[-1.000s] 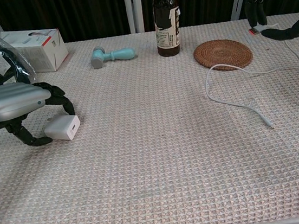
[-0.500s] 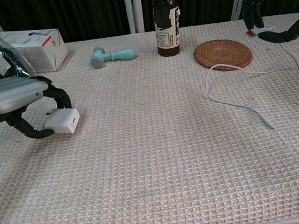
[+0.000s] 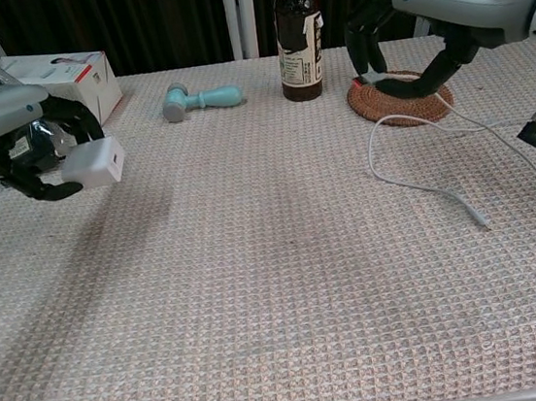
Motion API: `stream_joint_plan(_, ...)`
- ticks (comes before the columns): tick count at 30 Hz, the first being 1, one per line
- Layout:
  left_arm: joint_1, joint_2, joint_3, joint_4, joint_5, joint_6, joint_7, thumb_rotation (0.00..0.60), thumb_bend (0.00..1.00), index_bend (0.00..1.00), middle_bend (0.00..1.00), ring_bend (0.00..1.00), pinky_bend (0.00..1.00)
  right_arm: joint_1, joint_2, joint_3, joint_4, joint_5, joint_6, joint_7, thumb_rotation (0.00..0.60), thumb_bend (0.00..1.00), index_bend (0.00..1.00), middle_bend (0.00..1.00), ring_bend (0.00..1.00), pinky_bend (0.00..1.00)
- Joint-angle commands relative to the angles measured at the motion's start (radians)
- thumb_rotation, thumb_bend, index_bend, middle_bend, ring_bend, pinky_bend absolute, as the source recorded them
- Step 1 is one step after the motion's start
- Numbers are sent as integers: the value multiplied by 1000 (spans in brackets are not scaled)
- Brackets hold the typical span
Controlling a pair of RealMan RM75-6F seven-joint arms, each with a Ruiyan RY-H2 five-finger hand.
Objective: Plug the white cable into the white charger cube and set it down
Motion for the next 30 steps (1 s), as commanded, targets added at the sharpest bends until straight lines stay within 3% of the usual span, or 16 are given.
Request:
stream_joint_plan(1,-16,16,-31,-71,-76,47,75,600,353,429,424,213,33,57,-90,50,-12,115,-45,-111,600,371,631,535,298,71)
stream_joint_plan(13,-81,-3,-58,-158,-216,120,220,600,353,429,448,244,46,194,-248,153,30,389,-45,-307,600,371,633,535,298,71)
stream_joint_plan(30,-200,-79,-108,-204,-380,246,400,600,348,428,454,249,50,361,-391,222,149,624,9,-437,600,370,633,537,298,71)
